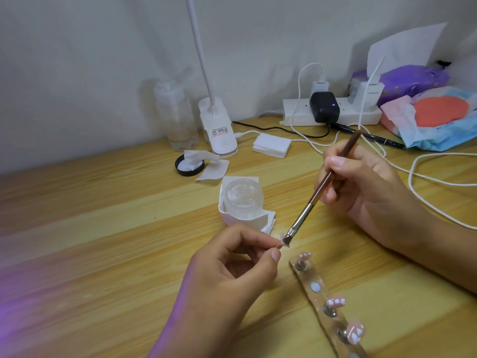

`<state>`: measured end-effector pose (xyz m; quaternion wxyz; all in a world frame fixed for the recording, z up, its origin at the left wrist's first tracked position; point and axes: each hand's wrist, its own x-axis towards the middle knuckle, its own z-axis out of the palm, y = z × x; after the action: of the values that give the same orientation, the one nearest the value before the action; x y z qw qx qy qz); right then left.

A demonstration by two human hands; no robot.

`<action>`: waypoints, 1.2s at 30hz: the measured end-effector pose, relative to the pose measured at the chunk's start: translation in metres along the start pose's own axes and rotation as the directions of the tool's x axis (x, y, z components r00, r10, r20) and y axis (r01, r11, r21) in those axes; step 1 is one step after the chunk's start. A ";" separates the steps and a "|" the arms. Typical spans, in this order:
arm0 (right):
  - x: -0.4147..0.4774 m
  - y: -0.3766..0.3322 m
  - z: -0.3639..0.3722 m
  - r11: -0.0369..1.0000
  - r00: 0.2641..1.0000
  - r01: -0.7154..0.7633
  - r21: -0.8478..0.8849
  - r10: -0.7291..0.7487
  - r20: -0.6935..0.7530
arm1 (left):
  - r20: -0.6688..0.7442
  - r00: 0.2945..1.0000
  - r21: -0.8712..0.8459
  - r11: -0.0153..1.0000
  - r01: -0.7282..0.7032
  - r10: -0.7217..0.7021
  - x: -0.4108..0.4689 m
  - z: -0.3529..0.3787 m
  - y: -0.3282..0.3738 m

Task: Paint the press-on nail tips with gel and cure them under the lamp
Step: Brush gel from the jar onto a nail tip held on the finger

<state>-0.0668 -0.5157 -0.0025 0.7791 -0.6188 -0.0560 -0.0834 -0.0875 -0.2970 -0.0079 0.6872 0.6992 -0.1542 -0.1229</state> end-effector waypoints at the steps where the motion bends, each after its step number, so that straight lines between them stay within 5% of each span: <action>1: 0.000 0.000 0.000 1.000 1.000 -0.004 -0.019 0.004 0.006 | 0.000 1.000 -0.005 1.000 0.001 -0.001 0.000 0.000 0.000; 10: 0.003 0.001 -0.002 0.999 0.993 0.017 -0.029 -0.020 -0.116 | 0.000 1.000 0.039 0.999 0.000 0.000 -0.002 0.000 -0.002; 36: 0.001 0.000 0.001 0.999 1.000 -0.013 0.037 0.012 0.026 | 0.026 0.999 -0.062 0.997 0.040 -0.039 -0.001 -0.002 -0.004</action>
<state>-0.0652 -0.5144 -0.0023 0.7902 -0.6055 -0.0639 -0.0693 -0.0869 -0.2946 -0.0117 0.7043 0.6786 -0.1448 -0.1499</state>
